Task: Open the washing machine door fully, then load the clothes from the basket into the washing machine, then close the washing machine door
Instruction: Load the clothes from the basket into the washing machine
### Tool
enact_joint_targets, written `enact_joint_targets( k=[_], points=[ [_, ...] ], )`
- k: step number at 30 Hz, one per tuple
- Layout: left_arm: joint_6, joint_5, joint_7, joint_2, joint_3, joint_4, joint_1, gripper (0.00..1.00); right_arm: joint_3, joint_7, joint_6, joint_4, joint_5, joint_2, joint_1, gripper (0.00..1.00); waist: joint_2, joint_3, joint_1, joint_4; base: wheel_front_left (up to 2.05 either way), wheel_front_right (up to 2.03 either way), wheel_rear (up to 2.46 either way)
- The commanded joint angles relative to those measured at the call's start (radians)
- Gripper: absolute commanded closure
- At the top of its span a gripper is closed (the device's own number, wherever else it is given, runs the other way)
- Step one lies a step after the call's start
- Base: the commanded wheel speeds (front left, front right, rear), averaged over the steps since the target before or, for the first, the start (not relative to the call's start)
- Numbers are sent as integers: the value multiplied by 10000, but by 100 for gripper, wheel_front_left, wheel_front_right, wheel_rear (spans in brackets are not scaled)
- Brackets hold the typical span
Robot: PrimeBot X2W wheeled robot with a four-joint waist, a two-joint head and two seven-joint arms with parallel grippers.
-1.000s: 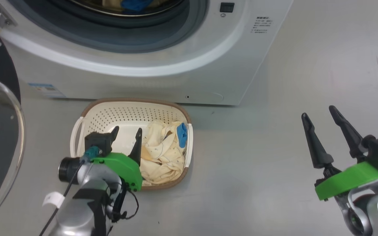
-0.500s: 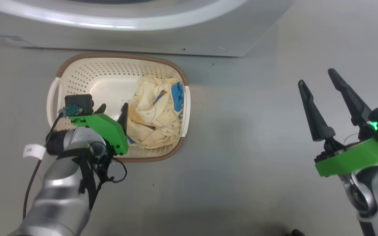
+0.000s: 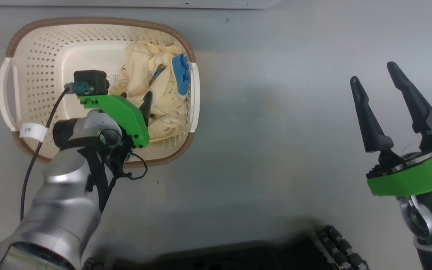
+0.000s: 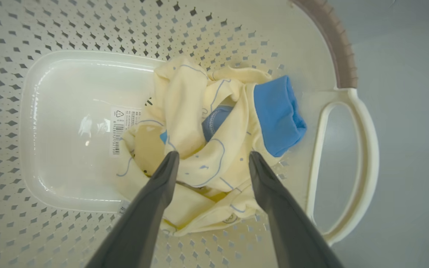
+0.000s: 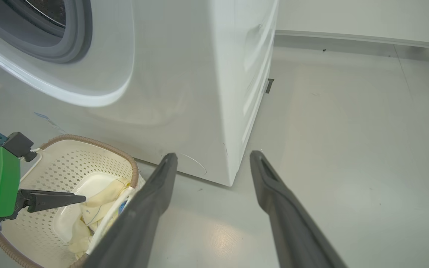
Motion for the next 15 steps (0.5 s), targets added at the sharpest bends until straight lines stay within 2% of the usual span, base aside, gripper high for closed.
enact_joint_targets(
  k=[1, 7, 15],
  points=[
    [-31, -66, 24, 371, 67, -145, 10, 0, 100, -70, 2, -391, 37, -206, 260, 0, 1, 328, -2, -127, 0, 0, 0],
    [-31, -430, 238, 545, -319, 275, -467, 0, 32, -99, 2, -684, 123, -193, 411, 0, 1, 937, -2, -319, 0, 0, 0],
    [20, -686, 220, 442, -229, 1144, -1042, 0, -152, -151, 2, -1056, 237, -113, 691, 0, 1, 1671, -2, -638, 0, 0, 0]
  ],
)
